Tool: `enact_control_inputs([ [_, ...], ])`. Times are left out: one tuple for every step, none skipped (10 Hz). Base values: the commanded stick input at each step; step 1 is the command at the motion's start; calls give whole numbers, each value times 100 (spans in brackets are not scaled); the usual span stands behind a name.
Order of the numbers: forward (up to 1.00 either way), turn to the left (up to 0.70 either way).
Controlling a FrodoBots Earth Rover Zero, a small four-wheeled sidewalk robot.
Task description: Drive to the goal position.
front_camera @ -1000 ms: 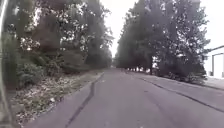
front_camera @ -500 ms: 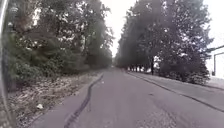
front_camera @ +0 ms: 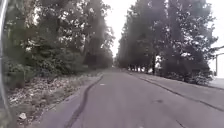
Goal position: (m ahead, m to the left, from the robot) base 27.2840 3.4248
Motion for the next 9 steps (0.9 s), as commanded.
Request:
enact_control_inputs([
  [70, 3],
  [70, 1],
  [70, 1],
  [70, 1],
  [70, 1],
  [70, 1],
  [70, 1],
  [70, 1],
  [70, 1],
])
